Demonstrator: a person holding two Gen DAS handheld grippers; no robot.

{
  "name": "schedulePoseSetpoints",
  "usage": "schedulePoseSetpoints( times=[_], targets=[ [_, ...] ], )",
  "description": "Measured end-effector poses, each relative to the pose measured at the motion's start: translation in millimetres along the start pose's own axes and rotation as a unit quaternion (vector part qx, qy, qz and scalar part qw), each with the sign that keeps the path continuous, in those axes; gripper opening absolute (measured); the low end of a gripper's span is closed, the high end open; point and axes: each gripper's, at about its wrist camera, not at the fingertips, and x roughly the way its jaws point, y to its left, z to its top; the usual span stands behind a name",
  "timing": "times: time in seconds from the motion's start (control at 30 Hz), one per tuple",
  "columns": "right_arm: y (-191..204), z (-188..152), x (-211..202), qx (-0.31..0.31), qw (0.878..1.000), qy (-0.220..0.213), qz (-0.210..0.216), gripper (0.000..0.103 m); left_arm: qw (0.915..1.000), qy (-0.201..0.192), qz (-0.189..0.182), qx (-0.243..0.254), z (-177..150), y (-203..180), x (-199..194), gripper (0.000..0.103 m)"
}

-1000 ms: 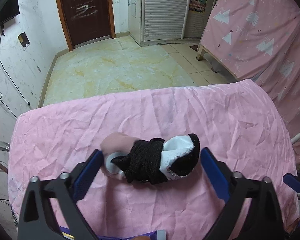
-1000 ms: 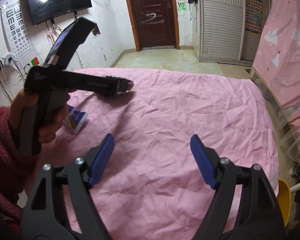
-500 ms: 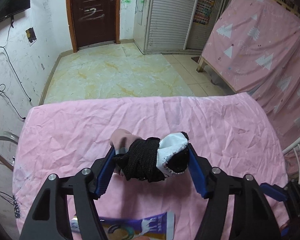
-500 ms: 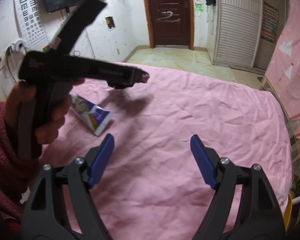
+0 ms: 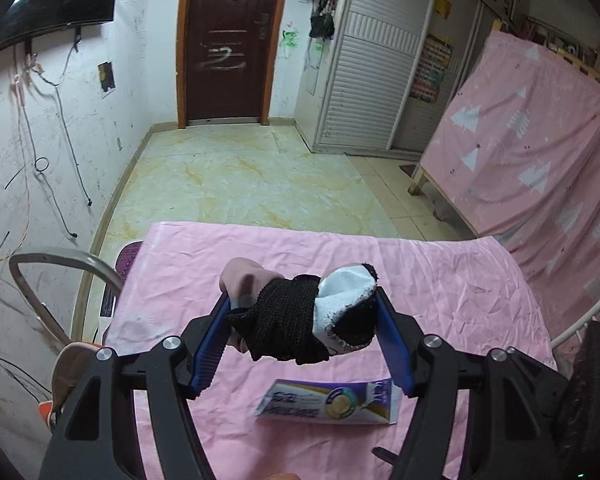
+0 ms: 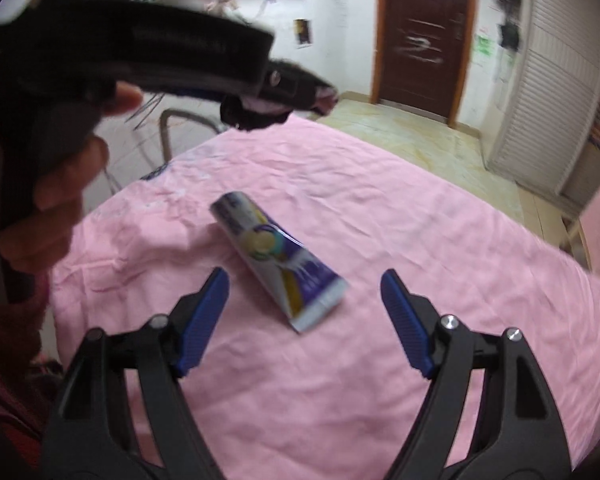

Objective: Collect trash
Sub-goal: 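Grasp the white-and-purple toothpaste tube with the right tool while the left tool holds the sock, then carry the sock bundle and toothpaste tube over the yellow bin with both tools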

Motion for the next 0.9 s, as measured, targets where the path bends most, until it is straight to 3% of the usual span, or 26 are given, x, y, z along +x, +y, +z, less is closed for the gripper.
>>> schedulePoseSetpoints(
  times=[0.43,0.5,0.67,0.8,0.9],
  targets=[
    [30,21,42,-0.062,0.998,0.032,0.004,0.075,0.9991,-0.008,0.024,-0.035,-10,47,-11,0.059],
    [32,21,47,-0.064,0.997,0.038,0.002,0.061,0.9990,-0.006,0.025,-0.037,-12,50,-10,0.059],
    [32,21,57,-0.056,0.997,0.052,0.015,0.043,0.9988,-0.004,0.025,-0.042,-17,52,-9,0.059],
    [29,20,54,-0.048,0.998,0.048,0.012,0.034,0.9987,-0.001,0.025,-0.044,-21,50,-8,0.059],
    [20,20,47,-0.030,0.999,0.041,0.006,0.034,0.9988,-0.003,0.025,-0.043,-23,48,-12,0.059]
  ],
)
